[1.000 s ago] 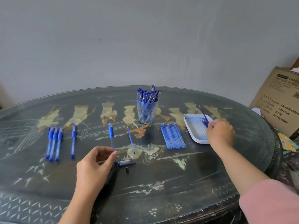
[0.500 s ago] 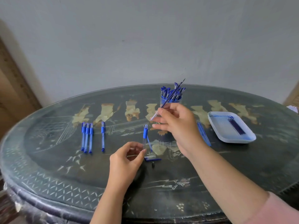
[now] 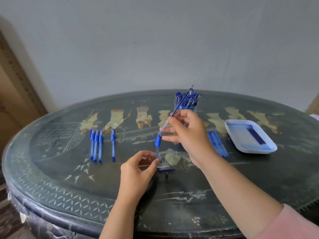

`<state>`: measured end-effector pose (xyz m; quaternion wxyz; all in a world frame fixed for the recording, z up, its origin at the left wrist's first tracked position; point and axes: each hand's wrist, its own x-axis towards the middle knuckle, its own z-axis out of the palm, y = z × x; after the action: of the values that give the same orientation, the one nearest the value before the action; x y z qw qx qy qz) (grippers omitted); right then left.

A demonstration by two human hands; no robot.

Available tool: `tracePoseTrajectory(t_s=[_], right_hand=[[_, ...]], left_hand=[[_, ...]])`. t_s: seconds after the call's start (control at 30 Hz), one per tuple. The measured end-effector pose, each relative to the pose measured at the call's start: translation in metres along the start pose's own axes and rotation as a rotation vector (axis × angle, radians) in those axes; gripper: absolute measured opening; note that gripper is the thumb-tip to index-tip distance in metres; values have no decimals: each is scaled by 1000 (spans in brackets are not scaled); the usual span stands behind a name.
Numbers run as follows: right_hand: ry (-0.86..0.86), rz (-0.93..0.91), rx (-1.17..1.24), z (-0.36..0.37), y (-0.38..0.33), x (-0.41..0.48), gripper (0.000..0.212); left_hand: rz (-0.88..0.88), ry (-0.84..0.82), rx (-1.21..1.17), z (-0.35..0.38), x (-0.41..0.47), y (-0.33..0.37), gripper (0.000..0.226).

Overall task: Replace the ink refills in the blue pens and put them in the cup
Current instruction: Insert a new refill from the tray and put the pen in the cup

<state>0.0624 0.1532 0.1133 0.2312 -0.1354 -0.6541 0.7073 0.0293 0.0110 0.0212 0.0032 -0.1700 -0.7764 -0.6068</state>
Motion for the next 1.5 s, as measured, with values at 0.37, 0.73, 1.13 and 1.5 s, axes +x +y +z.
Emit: tracePoseTrajectory(t_s=[0.37,0.73,1.13,1.5], right_hand=[[-46,-13,-86,2,-2,1,6],[-93,-69,-211,3,-3,5,5],[-189,-218,-700,7,0,8,6],[-164,-78,-677,-13,25,-17,9]], left_hand=[[-9,-1,0,-1,1,0,14],[-7,-6,-2,-1,1,0,14],[-3,33,-7,-1,2,-2,16],[6,42,-19,-2,2,-1,13]])
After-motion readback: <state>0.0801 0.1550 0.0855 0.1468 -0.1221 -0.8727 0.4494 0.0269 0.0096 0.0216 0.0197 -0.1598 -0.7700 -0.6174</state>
